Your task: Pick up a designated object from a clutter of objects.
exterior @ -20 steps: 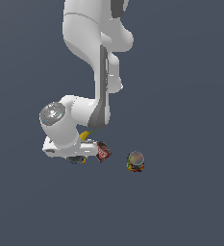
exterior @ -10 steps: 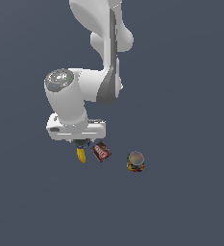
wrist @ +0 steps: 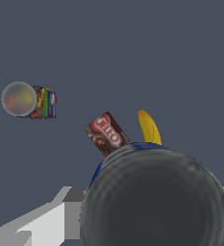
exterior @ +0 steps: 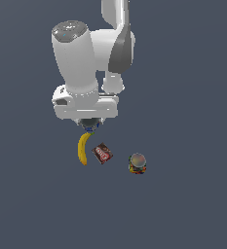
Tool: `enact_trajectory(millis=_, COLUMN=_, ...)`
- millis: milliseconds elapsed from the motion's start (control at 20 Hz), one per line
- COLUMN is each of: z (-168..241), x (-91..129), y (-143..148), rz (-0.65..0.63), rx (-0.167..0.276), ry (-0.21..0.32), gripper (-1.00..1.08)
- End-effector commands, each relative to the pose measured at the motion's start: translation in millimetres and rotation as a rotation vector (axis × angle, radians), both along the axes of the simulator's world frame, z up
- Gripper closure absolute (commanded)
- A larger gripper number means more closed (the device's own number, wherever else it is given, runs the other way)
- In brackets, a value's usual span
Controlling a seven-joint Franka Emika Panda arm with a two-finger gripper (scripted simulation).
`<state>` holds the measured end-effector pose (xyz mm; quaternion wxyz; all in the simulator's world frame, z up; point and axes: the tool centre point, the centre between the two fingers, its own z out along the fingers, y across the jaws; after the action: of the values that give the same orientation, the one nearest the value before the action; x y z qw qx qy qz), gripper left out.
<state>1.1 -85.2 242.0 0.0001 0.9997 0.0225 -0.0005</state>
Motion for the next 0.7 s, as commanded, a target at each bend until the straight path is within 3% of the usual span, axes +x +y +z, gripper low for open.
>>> enact_trajectory(millis=0, z=23, x=-10, y=10, rz=0.0, rx=-0.001, ry=-0.001, gripper=1.08)
enact_trajectory(millis=650, z=108, x=-42, y=45, rz=0.0, rx=-0.001, ry=-0.001, gripper=1.08)
